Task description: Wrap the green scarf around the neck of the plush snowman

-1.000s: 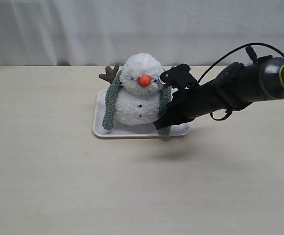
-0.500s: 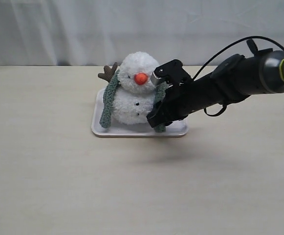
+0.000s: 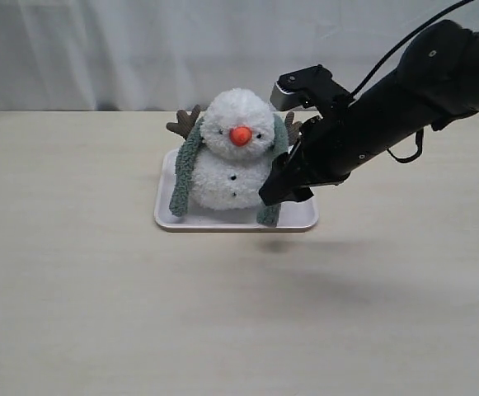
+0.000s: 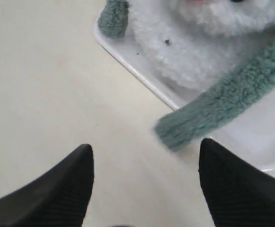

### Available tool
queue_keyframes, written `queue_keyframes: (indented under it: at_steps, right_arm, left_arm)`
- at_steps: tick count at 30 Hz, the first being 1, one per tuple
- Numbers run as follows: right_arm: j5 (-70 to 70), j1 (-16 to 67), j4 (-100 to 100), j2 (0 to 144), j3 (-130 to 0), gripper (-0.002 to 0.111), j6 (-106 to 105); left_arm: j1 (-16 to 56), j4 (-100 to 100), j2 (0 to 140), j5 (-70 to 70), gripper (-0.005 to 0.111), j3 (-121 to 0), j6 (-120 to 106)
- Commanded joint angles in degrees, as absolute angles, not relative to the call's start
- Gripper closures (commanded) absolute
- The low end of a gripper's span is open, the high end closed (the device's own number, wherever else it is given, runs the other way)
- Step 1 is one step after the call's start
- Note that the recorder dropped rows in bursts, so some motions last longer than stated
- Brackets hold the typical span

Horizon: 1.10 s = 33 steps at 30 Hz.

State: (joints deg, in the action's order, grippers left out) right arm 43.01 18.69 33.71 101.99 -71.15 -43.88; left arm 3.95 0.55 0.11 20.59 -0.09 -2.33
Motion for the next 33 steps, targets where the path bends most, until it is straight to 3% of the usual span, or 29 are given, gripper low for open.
queue_keyframes:
  at_steps: [1, 5, 10, 19, 25, 33]
  right_arm:
    - [48.0, 18.8, 36.0, 101.2, -71.2, 0.047, -47.0]
    - [47.1, 18.6, 35.5, 99.8, -72.8, 0.047, -47.0]
    - [32.9, 18.6, 32.2, 97.5, -72.2, 0.052, -42.5]
    - [6.0, 18.6, 31.5, 99.6, -64.3, 0.104, -40.9]
    - [4.8, 18.1, 31.6, 105.3, -64.6, 0.104, -41.2]
    - [16.3, 11.7, 42.0, 113.0, -74.3, 0.104, -47.1]
  left_arm:
    - [4.0, 0.5, 0.0, 19.8, 0.107, 0.0, -2.1]
    - [4.0, 0.5, 0.0, 19.8, 0.107, 0.0, -2.1]
    - [4.0, 0.5, 0.0, 19.8, 0.107, 0.0, -2.1]
    - [4.0, 0.5, 0.0, 19.6, 0.107, 0.0, -2.1]
    - [4.0, 0.5, 0.0, 19.6, 0.107, 0.0, -2.1]
    - [4.0, -0.4, 0.0, 17.9, 0.107, 0.0, -2.1]
